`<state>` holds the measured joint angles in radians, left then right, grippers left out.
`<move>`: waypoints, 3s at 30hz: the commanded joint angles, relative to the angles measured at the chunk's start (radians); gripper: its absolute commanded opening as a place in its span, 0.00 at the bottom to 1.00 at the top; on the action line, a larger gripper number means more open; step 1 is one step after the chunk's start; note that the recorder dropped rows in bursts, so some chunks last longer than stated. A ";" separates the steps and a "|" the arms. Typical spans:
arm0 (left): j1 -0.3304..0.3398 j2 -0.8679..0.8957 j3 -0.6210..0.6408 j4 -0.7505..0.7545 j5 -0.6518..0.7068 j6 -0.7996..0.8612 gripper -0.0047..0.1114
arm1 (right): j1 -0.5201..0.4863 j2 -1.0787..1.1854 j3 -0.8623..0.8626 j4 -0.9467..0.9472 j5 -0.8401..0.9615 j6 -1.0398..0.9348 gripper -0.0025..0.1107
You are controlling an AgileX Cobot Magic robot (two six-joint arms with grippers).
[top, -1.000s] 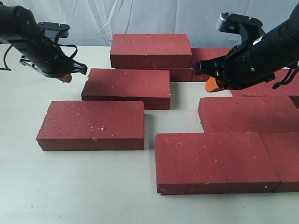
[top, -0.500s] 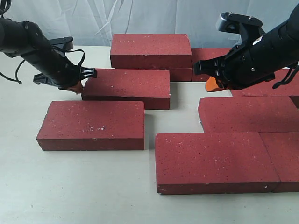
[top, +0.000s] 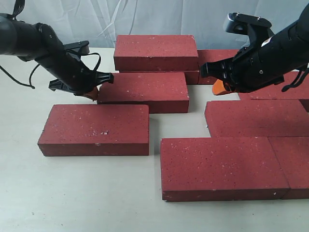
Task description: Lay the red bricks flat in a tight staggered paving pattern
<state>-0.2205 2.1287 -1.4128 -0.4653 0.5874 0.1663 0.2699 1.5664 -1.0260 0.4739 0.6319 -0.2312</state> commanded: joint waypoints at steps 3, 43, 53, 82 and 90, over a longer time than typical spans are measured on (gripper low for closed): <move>-0.034 0.001 0.001 -0.020 -0.005 0.002 0.04 | 0.000 -0.002 -0.006 -0.005 -0.008 -0.003 0.02; -0.124 0.046 0.001 -0.201 -0.103 0.002 0.04 | 0.000 -0.002 -0.006 -0.021 0.001 -0.003 0.02; -0.124 0.046 0.001 -0.312 -0.159 0.002 0.04 | 0.000 -0.002 -0.006 -0.021 -0.002 -0.003 0.02; -0.195 0.046 -0.003 -0.297 -0.331 0.033 0.04 | 0.000 -0.002 -0.006 -0.023 -0.010 -0.003 0.02; -0.212 0.046 -0.003 -0.297 -0.340 0.035 0.04 | 0.000 -0.002 -0.006 -0.023 -0.010 -0.003 0.02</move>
<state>-0.4237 2.1748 -1.4128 -0.7526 0.2652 0.1977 0.2699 1.5664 -1.0260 0.4548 0.6321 -0.2295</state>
